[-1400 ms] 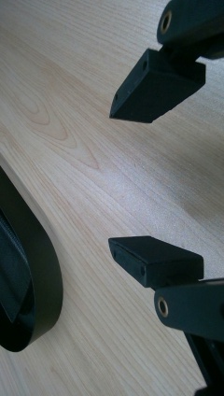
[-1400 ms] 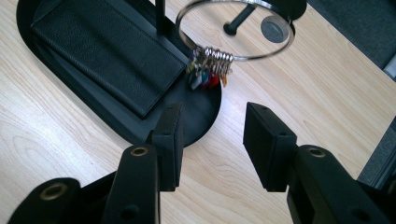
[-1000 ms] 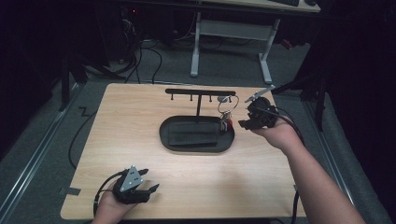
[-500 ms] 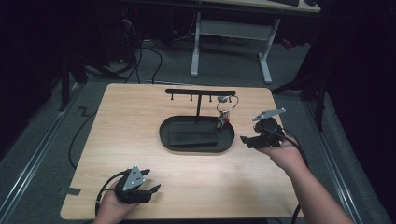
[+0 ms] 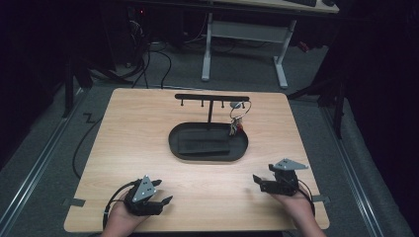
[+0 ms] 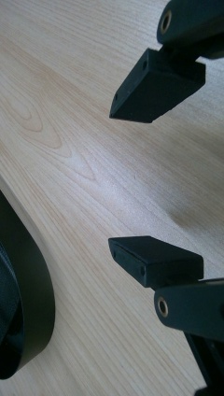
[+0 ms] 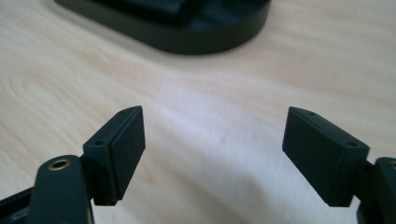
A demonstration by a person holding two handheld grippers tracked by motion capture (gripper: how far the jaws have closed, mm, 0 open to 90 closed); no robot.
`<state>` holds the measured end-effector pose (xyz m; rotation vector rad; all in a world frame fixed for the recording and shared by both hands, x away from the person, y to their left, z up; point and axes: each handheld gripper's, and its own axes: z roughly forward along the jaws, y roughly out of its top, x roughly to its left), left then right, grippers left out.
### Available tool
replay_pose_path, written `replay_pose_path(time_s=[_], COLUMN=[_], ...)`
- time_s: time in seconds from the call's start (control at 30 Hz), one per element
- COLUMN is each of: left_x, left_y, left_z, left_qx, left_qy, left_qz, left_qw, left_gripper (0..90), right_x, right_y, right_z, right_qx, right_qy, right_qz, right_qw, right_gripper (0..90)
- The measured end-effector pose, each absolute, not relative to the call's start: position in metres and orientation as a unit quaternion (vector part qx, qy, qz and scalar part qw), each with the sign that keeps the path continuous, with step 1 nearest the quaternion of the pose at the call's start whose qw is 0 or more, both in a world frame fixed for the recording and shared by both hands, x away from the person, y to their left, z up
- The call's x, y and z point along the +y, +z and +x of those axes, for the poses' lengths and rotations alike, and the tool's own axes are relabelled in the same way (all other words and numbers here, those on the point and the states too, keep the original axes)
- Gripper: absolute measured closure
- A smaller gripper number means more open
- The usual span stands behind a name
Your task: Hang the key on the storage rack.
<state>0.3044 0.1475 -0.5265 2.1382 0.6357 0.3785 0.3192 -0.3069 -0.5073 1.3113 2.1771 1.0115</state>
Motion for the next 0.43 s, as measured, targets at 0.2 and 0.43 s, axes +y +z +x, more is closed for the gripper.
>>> replay_pose_path(time_s=[0.2,0.43], left_x=[0.145,0.143], left_y=[-0.525,-0.525], left_z=[0.303,0.3], left_qx=[0.25,0.247], left_qy=[0.15,0.167], left_qz=[0.854,0.859], left_qw=[0.43,0.417], left_gripper=[32.3,32.3], right_x=[-0.309,-0.314], right_y=[-0.515,-0.52], right_z=[0.291,0.295], right_qx=[0.761,0.76], right_qy=[0.394,0.392], right_qz=[0.467,0.471], right_qw=[0.218,0.215], right_gripper=[19.2,19.4])
